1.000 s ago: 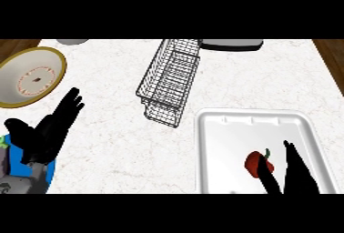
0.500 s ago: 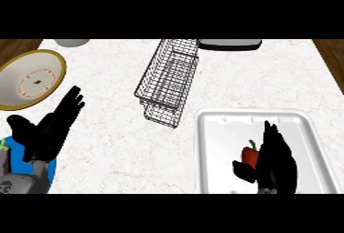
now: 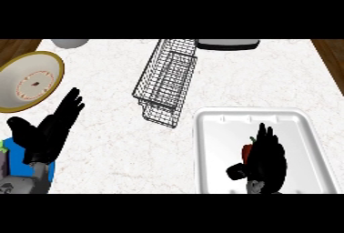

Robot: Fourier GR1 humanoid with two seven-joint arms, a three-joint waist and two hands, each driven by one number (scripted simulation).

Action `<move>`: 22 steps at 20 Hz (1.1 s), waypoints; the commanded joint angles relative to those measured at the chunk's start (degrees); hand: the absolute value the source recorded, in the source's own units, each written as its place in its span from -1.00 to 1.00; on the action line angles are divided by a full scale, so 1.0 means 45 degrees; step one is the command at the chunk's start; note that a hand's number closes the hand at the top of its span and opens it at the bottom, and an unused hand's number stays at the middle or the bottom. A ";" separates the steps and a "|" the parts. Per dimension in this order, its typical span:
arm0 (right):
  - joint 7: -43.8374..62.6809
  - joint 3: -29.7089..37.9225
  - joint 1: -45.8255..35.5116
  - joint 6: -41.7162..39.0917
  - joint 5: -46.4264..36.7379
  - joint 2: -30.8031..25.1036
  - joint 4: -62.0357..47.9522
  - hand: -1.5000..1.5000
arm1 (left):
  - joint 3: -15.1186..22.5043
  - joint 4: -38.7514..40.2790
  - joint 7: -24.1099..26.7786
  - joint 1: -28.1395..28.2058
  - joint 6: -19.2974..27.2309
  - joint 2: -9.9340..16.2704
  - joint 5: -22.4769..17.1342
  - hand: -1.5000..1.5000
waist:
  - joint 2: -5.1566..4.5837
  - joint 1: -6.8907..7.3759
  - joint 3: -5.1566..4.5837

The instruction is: Pick the bell pepper from the tray and place it in the tiered basket

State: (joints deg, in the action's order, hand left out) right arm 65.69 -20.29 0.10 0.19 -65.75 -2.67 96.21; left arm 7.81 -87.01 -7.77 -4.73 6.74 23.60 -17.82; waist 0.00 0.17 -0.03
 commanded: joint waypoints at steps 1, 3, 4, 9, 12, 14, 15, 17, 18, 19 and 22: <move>0.0836 0.0264 0.0962 0.0674 -0.0784 0.0038 -0.0505 -1.00 | -0.0027 -0.0807 -0.0426 0.0479 0.0163 -0.0088 0.0151 0.00 | 0.0023 -0.0024 0.0011; 0.0416 0.0731 0.0601 0.0429 -0.0963 -0.0015 -0.0697 -1.00 | -0.0274 0.0610 0.0211 -0.0144 -0.0283 -0.0288 0.0291 0.00 | -0.0008 -0.0095 0.0005; 0.0706 0.0715 0.0361 0.0477 -0.1411 0.0334 -0.1003 -1.00 | 0.0068 -0.0345 -0.0099 0.0328 -0.0012 -0.0486 0.0457 0.00 | 0.0005 -0.0030 0.0008; 0.0049 0.1455 0.0528 -0.0152 -0.1528 -0.0017 -0.0517 -1.00 | -0.0437 -0.1371 -0.0570 0.0779 -0.0395 -0.0216 0.0363 0.00 | 0.0021 -0.0014 0.0009; 0.0197 0.1167 0.0775 -0.0862 -0.1026 0.0580 -0.0737 -1.00 | -0.0743 -0.0723 -0.0584 0.0227 -0.0619 -0.0322 0.0372 0.00 | 0.0007 -0.0047 0.0008; -0.0296 0.1824 0.0433 -0.0593 0.0159 0.0583 -0.1442 1.00 | -0.1061 -0.0591 -0.0558 0.0456 -0.0931 -0.0156 0.0073 0.00 | -0.0004 -0.0008 0.0010; 0.0386 0.0787 0.0935 -0.0695 0.0484 0.0585 -0.0810 1.00 | -0.1154 0.0006 -0.0063 0.0421 -0.0933 -0.0139 0.0392 0.00 | -0.0001 -0.0046 0.0006; 0.0148 0.1041 0.0667 -0.1890 0.0117 0.0587 -0.0651 1.00 | -0.0941 0.0183 -0.0287 -0.0215 -0.0739 -0.0705 0.0594 0.00 | -0.0001 -0.0076 0.0003; -0.0220 0.1435 0.0321 -0.2310 -0.0114 0.0408 -0.0953 1.00 | -0.0522 -0.0565 -0.0907 0.0075 -0.0381 -0.0886 0.0843 0.00 | 0.0005 -0.0035 0.0006; -0.0789 0.1100 0.1055 -0.1277 -0.0393 0.0469 -0.1518 1.00 | -0.0586 -0.1231 -0.0780 0.0559 -0.0292 -0.0887 0.0960 0.00 | 0.0013 -0.0007 0.0009; -0.0627 0.1147 0.0400 -0.2171 -0.0620 0.0354 -0.1344 1.00 | -0.1278 -0.0209 -0.0378 0.0084 -0.0930 -0.0806 0.0684 0.00 | 0.0005 -0.0035 0.0005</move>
State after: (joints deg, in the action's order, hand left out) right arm 59.79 -14.67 2.93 -4.87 -67.47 -0.67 90.45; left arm 3.92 -88.18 -9.30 -3.73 3.53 20.23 -14.54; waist 0.30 -0.02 -0.33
